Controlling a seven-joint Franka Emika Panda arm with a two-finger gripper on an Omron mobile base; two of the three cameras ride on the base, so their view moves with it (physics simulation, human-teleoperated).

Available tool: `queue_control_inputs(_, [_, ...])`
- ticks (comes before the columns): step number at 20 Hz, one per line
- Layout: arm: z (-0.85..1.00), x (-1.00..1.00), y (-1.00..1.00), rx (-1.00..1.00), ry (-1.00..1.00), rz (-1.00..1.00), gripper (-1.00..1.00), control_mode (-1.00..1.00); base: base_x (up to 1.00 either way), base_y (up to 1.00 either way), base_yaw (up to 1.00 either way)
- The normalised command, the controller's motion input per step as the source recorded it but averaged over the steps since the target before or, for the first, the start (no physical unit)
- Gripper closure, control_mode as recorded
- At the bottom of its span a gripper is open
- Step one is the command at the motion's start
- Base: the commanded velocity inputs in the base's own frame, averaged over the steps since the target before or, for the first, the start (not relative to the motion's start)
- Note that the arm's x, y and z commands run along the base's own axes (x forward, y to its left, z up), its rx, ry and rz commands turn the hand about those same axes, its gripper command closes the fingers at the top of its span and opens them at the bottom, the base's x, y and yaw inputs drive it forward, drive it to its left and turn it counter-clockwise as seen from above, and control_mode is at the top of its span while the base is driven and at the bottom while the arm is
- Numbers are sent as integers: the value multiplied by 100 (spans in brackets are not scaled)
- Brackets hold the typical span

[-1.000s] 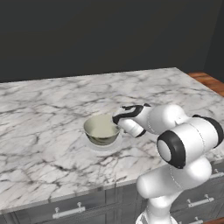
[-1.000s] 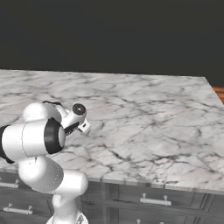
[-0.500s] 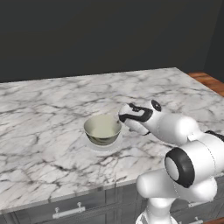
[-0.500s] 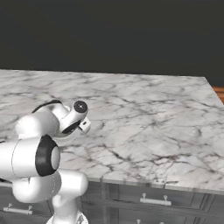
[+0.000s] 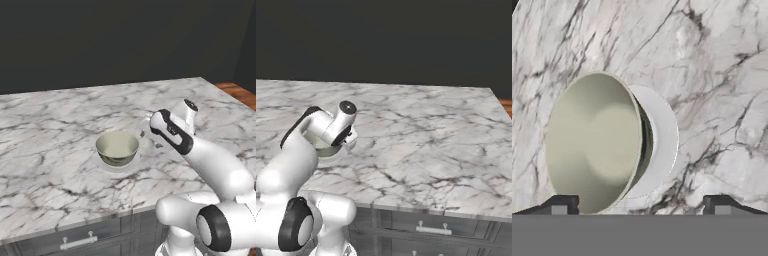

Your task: Move the bowls from the cabinet to the plates on the dining table.

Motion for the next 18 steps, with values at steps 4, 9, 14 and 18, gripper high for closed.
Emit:
queue_control_inputs(4, [40, -93, -10, 0, 19, 0, -100, -100, 0, 0, 0])
queue_control_inputs(9, [3, -100, -8, -1, 5, 0, -100, -100, 0, 0, 0])
queue_control_inputs(14, [-7, -100, -9, -7, -7, 0, -100, -100, 0, 0, 0])
queue_control_inputs(18, [-4, -100, -16, -17, -21, 0, -100, -100, 0, 0, 0])
